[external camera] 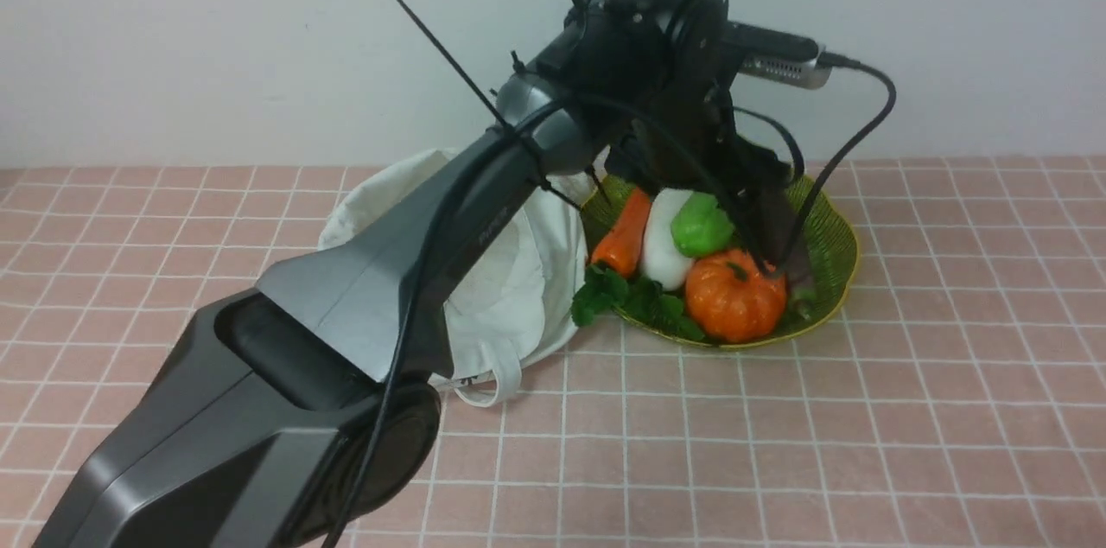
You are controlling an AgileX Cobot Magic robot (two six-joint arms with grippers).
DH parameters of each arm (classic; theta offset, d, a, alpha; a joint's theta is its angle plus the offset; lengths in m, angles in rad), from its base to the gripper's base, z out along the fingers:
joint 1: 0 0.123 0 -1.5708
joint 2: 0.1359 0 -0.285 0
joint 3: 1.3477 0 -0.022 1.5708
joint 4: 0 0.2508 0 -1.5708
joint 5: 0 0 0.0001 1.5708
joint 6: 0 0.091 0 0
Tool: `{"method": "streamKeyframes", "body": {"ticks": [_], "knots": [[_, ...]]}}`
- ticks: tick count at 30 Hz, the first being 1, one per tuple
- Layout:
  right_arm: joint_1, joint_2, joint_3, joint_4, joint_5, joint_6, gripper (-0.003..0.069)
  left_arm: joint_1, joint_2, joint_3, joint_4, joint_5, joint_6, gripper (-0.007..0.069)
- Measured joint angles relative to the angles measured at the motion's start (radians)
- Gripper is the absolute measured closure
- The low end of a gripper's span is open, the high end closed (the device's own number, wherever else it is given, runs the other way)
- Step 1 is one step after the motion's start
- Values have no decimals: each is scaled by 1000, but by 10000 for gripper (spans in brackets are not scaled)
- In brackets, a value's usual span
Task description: Take vegetables from bag on pink coffee tablecloth place on plate.
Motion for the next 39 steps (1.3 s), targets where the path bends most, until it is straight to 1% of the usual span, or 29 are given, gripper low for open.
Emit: {"method": "streamKeyframes", "body": {"ticks": [1,2,3,4,6,7,9,10,13,17,19,20,21,22,24,25,26,27,33,34,35,36,38,39], "knots": [[0,0,0,0,0,0,673,0,-3,0,0,0,0,111],[0,0,0,0,0,0,673,0,-18,-21,6,0,0,152],[0,0,0,0,0,0,673,0,-41,-35,7,0,0,213],[0,0,0,0,0,0,673,0,-85,-45,-3,2,0,324],[0,0,0,0,0,0,673,0,-130,-45,-29,2,7,442],[0,0,0,0,0,0,673,0,-163,-44,-63,2,22,524],[0,0,0,0,0,0,673,0,-219,-23,-117,4,49,591],[0,0,0,0,0,0,673,0,-250,-3,-147,6,62,609],[0,0,0,0,0,0,673,-2,-343,96,-218,7,80,627],[0,0,0,0,0,0,673,-16,-515,307,-235,6,98,629],[0,0,0,0,0,0,673,-24,-627,478,-239,6,108,629],[0,0,0,0,0,0,673,-26,-648,507,-240,6,111,629],[0,0,0,0,0,0,673,-34,-755,637,-241,7,131,629],[0,0,0,0,0,0,673,-36,-798,692,-241,7,140,629],[0,0,0,0,0,0,673,-39,-897,826,-234,6,157,629],[0,0,0,0,0,0,673,-40,-919,839,-232,6,159,629],[0,0,0,0,0,0,673,-40,-985,926,-226,6,167,629],[0,0,0,0,0,0,673,-40,-1006,938,-224,6,167,629],[0,0,0,0,0,0,673,-40,-1328,1319,-147,4,177,629],[0,0,0,0,0,0,673,-40,-1347,1331,-143,4,177,629],[0,0,0,0,0,0,673,-40,-1385,1391,-139,-8,177,629],[0,0,0,0,0,0,673,-40,-1463,1490,-133,-45,177,629],[0,0,0,0,0,0,673,-40,-1554,1589,-132,-120,178,629],[0,0,0,0,0,0,673,-40,-1605,1664,-132,-180,178,629]]}}
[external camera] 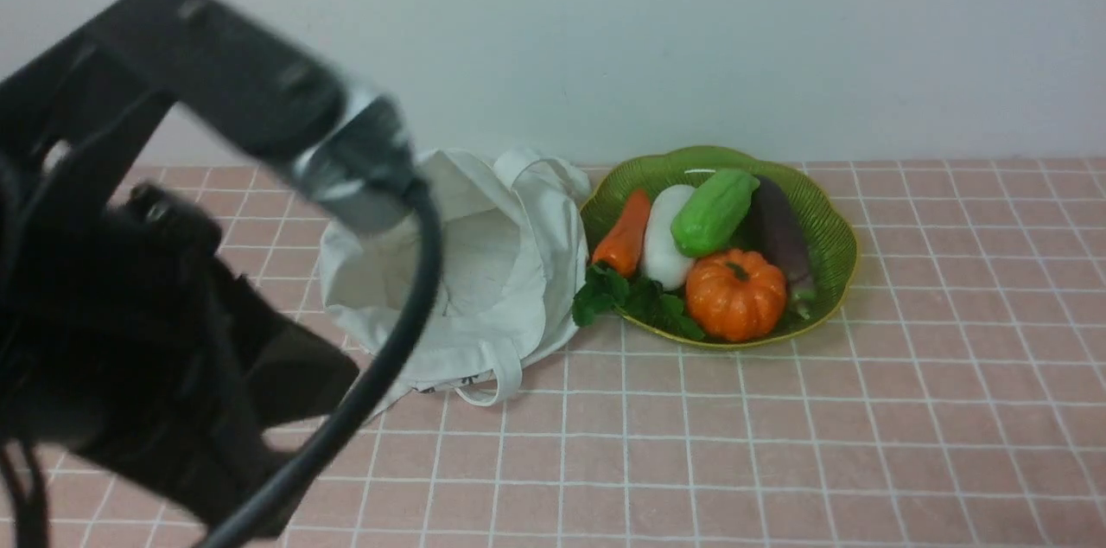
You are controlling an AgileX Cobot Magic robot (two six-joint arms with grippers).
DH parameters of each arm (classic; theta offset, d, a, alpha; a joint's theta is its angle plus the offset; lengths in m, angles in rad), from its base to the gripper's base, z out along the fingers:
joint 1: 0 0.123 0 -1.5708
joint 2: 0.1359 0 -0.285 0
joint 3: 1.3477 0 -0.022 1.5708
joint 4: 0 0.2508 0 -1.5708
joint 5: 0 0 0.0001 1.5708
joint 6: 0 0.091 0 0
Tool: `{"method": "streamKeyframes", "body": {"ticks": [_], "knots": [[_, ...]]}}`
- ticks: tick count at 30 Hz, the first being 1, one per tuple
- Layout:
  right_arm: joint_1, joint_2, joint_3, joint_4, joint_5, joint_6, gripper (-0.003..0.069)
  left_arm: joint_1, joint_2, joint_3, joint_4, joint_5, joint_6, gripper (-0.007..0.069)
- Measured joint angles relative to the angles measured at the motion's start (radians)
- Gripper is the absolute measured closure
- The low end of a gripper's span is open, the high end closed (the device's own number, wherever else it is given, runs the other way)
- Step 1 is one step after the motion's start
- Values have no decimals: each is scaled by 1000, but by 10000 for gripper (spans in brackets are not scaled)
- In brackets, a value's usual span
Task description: Take vegetables from bag on pink coffee tablecloth place on plate.
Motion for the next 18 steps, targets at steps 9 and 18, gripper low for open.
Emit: {"method": "streamKeyframes", "body": {"ticks": [9,18], "knots": [[0,0,0,0,0,0,673,0,-363,449,3,-478,0,629],[0,0,0,0,0,0,673,0,-439,669,3,-606,2,629]]}}
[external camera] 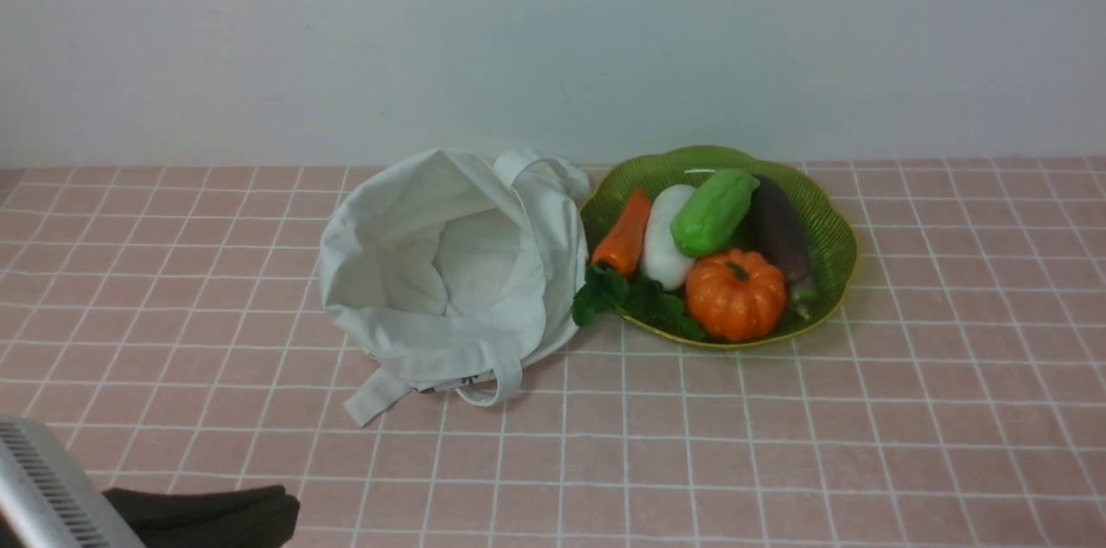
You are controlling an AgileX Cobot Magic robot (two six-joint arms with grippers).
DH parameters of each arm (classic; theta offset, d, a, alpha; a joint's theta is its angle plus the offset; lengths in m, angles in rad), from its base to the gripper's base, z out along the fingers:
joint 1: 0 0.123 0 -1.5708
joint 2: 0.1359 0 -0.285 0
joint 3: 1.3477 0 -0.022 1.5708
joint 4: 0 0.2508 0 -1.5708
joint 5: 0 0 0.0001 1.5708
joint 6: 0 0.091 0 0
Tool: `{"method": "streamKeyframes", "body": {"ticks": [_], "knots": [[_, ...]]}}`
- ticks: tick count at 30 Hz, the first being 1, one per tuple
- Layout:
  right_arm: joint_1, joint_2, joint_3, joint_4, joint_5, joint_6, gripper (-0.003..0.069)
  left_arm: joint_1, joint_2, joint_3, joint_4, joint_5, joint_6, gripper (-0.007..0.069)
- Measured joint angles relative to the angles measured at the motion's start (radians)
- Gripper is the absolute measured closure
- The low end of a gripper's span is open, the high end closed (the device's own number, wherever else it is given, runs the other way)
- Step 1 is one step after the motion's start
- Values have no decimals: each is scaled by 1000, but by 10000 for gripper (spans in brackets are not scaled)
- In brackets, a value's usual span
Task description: Take vegetables from bag on pink coffee tablecloth place on plate.
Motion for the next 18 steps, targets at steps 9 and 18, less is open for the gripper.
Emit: {"method": "streamKeyframes", "body": {"ticks": [9,18], "knots": [[0,0,0,0,0,0,673,0,0,28,20,1,2,629],[0,0,0,0,0,0,673,147,-233,162,101,-21,2,629]]}}
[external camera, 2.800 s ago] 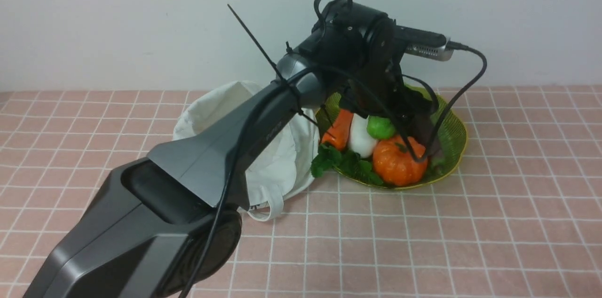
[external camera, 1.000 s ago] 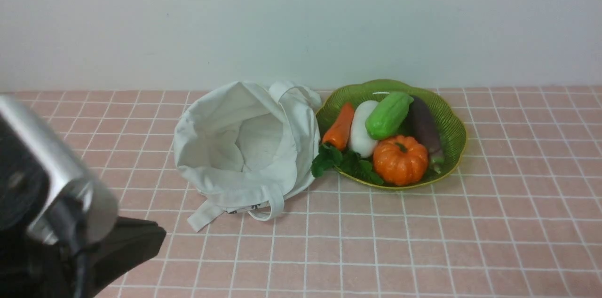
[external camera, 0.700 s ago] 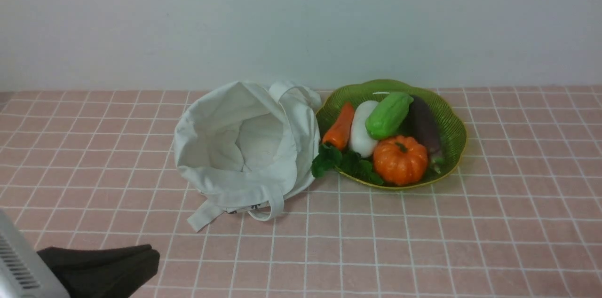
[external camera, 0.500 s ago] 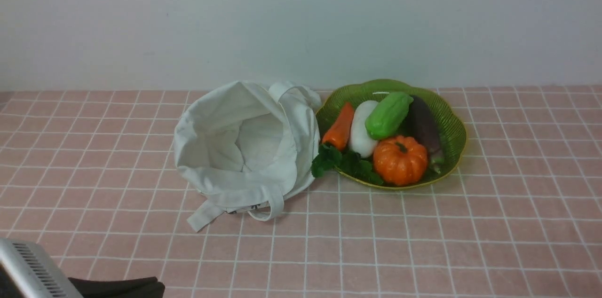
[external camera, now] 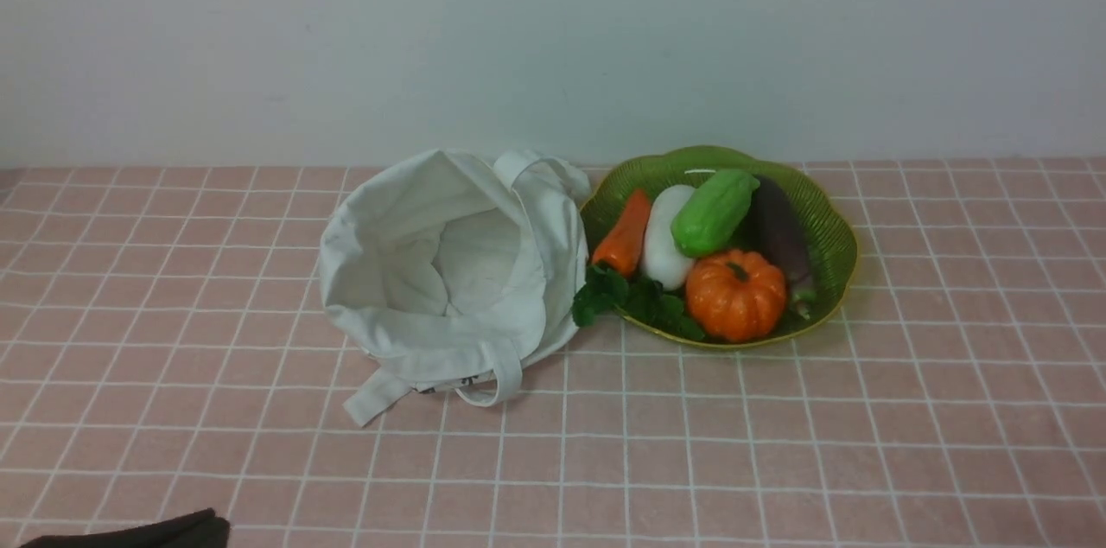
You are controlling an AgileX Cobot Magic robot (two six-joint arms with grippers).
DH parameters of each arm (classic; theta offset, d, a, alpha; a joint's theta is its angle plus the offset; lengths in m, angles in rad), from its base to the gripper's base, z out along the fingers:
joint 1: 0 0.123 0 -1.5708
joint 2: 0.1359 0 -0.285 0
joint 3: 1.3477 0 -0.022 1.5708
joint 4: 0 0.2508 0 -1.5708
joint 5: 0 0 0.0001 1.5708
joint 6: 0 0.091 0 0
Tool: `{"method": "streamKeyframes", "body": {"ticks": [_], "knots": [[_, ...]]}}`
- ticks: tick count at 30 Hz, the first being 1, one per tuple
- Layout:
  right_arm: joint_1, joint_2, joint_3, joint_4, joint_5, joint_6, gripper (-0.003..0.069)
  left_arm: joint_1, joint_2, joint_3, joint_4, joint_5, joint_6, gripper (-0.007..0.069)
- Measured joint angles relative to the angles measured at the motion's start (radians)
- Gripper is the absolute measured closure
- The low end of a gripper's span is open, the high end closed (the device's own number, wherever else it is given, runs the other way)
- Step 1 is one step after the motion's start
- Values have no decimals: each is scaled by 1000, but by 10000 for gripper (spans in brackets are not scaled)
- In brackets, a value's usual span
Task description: Take vegetables from bag on pink coffee tablecloth place on plate.
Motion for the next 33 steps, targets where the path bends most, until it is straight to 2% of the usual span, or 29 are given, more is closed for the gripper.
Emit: {"method": "streamKeyframes", "body": {"ticks": [2,3,4,5,9,13,21,28,33], "knots": [[0,0,0,0,0,0,673,70,-60,38,10,-9,0,629],[0,0,0,0,0,0,673,172,-141,105,24,-22,0,629],[0,0,0,0,0,0,673,172,-141,111,26,-23,0,629],[0,0,0,0,0,0,673,278,-216,181,36,-29,0,629],[0,0,0,0,0,0,673,399,-262,257,37,-43,-2,629],[0,0,0,0,0,0,673,445,-264,272,42,-69,-4,629],[0,0,0,0,0,0,673,450,-264,272,44,-61,2,629],[0,0,0,0,0,0,673,510,-264,272,44,-61,2,629],[0,0,0,0,0,0,673,515,-264,272,44,-61,2,629]]}}
